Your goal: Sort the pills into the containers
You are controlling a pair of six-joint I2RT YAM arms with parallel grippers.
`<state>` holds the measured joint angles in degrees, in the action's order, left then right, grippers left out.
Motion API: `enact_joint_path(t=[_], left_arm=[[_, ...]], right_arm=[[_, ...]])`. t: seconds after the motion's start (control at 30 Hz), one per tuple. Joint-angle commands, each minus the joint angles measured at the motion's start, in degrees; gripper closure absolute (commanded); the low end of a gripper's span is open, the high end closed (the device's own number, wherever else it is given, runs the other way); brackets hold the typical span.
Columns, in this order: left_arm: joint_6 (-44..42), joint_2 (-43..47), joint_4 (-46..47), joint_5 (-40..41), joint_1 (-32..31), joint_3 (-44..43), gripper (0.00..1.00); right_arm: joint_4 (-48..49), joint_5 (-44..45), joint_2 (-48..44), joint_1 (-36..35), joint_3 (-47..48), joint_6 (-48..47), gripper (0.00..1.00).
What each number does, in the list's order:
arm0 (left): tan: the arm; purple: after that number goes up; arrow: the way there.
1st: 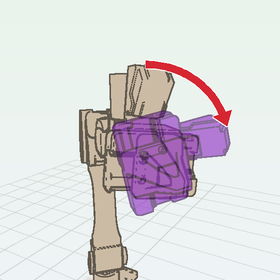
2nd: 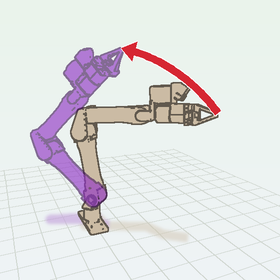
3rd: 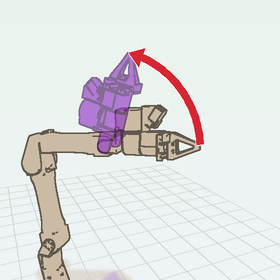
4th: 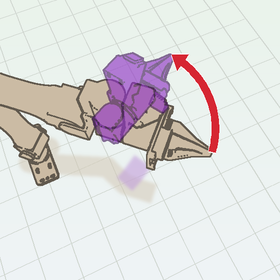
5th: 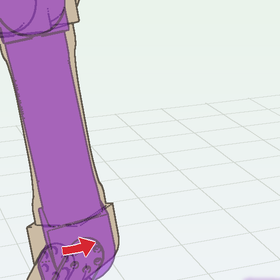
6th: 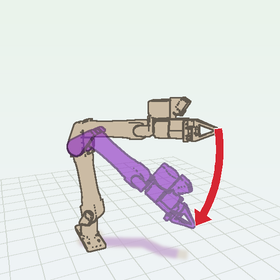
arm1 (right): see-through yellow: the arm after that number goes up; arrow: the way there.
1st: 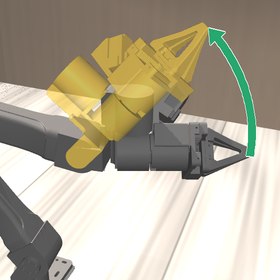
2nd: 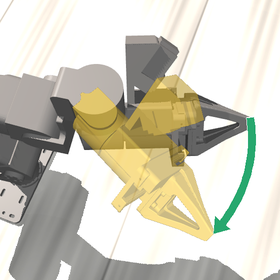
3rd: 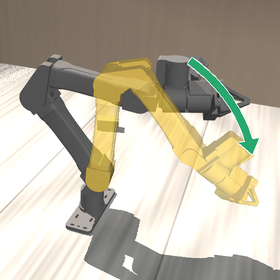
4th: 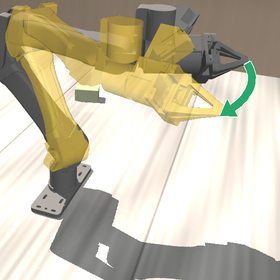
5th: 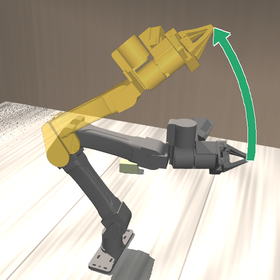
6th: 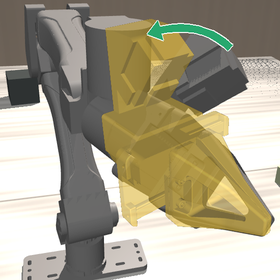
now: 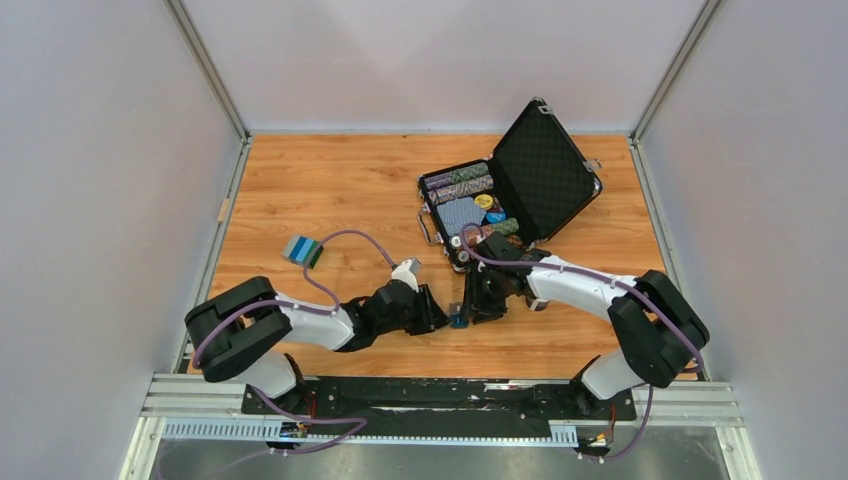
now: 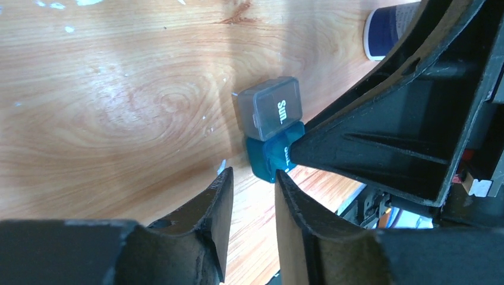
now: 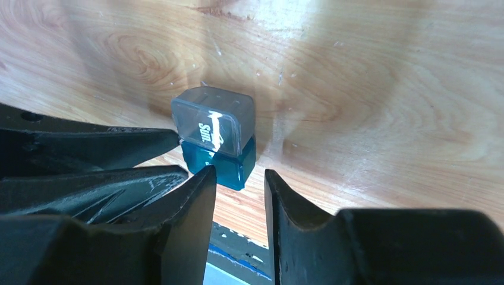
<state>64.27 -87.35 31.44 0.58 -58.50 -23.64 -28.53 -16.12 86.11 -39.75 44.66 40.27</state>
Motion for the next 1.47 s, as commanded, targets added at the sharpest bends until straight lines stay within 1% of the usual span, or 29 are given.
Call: enact_joint_path(t=[0.0, 0.03, 0.07, 0.1, 0.13, 0.2, 0.23, 0.27, 0.3, 0.33, 0.37, 0.4, 0.43, 0.47, 0.5, 0.53, 0.57, 0.6, 0.67, 0.7, 0.73, 0.8, 0.93, 1.03, 1.2, 1.3, 1.43], left_arm=[[-3.68, 5.79, -9.59, 4.86, -0.28, -4.3, 0.56], [-5.24, 7.68, -10.93, 6.1, -0.21, -5.91, 0.54], [-6.06, 9.51, -14.23, 6.8, -0.21, -7.57, 0.47], [-7.75, 10.55, -15.94, 8.69, -0.17, -8.36, 0.44], [-8.63, 12.78, -20.19, 9.55, -0.19, -9.94, 0.39], [-12.24, 16.37, -25.23, 12.6, -0.14, -11.87, 0.31], [-13.16, 17.63, -27.11, 14.69, -0.18, -12.48, 0.29], [-15.15, 20.48, -31.04, 15.76, -0.16, -13.47, 0.25], [-16.07, 22.01, -33.0, 17.76, -0.18, -13.95, 0.18], [-17.55, 24.81, -37.32, 19.01, -0.2, -15.09, 0.05], [-18.23, 26.37, -39.61, 21.76, -0.16, -15.77, 0.03], [-19.3, 29.26, -44.47, 23.12, -0.18, -17.17, 0.01], [-19.72, 30.75, -46.74, 25.56, -0.19, -17.95, 0.01], [-20.44, 33.54, -51.7, 27.8, -0.14, -19.67, 0.0], [-20.73, 34.78, -54.4, 28.55, -0.13, -20.69, 0.0], [-20.95, 37.12, -59.2, 30.13, -0.15, -22.71, 0.0], [-20.99, 38.2, -61.54, 30.86, -0.18, -23.62, 0.0], [-20.73, 40.3, -65.88, 32.33, -0.14, -25.27, 0.0], [-20.39, 43.33, -71.39, 34.02, -0.2, -27.35, 0.0], [-20.36, 44.42, -74.19, 34.56, -0.21, -27.92, 0.0], [-20.24, 46.52, -75.45, 35.25, -0.28, -29.02, 0.0], [-20.47, 49.69, -78.36, 36.2, -0.26, -30.24, 0.0], [-21.04, 55.94, -82.53, 38.76, -0.23, -31.91, 0.0], [-21.37, 60.42, -85.54, 40.48, -0.22, -33.27, 0.0], [-22.96, 65.06, -87.53, 41.34, -0.21, -34.97, 0.0], [-24.44, 67.32, -86.91, 41.22, -0.16, -35.32, 0.0], [-25.74, 67.96, -86.33, 41.42, -0.22, -35.5, 0.0]], right_arm=[[-2.58, 5.6, -2.6, -0.42, 4.57, 0.24, 0.63], [-3.83, 6.36, -2.99, -0.42, 5.76, -0.03, 0.62], [-4.99, 7.32, -3.71, -0.42, 7.05, -0.25, 0.61], [-6.4, 8.46, -4.38, -0.41, 8.26, -0.46, 0.6], [-7.8, 9.57, -5.26, -0.42, 9.59, -0.64, 0.58], [-10.47, 12.1, -7.43, -0.33, 11.89, -0.96, 0.56], [-11.75, 13.44, -8.79, -0.25, 12.92, -1.02, 0.55], [-13.24, 15.1, -10.71, -0.18, 13.91, -1.13, 0.54], [-14.84, 17.18, -12.41, -0.09, 14.87, -1.16, 0.53], [-16.54, 20.11, -14.14, 0.01, 15.75, -1.14, 0.52], [-18.35, 22.68, -16.17, 0.14, 16.59, -1.0, 0.51], [-20.05, 25.23, -18.19, 0.25, 17.35, -0.8, 0.5], [-22.59, 28.14, -20.61, 0.31, 18.24, -0.61, 0.49], [-24.33, 30.65, -22.95, 0.29, 18.79, -0.66, 0.49], [-25.97, 33.31, -25.74, 0.33, 19.36, -0.76, 0.49], [-27.85, 36.01, -28.52, 0.29, 20.07, -0.59, 0.48], [-29.34, 38.63, -31.4, 0.32, 20.81, -0.14, 0.45], [-30.9, 40.81, -34.54, 0.29, 21.66, -0.1, 0.4], [-34.2, 44.67, -40.12, 0.33, 24.02, 0.49, 0.21], [-35.62, 46.25, -42.73, 0.29, 25.24, 0.34, 0.09], [-36.8, 47.58, -44.9, 0.28, 26.62, -0.14, 0.01], [-40.21, 51.13, -48.32, 0.32, 29.76, -0.33, 0.0], [-48.1, 59.87, -51.92, 0.29, 36.96, 0.1, 0.0], [-50.69, 63.0, -54.08, 0.29, 41.93, -0.87, 0.0], [-51.14, 64.9, -57.29, 0.31, 46.11, -1.95, 0.0], [-51.11, 65.27, -58.15, 0.28, 46.27, -2.33, 0.0], [-51.18, 64.53, -57.59, 0.28, 45.73, -2.63, 0.0]])
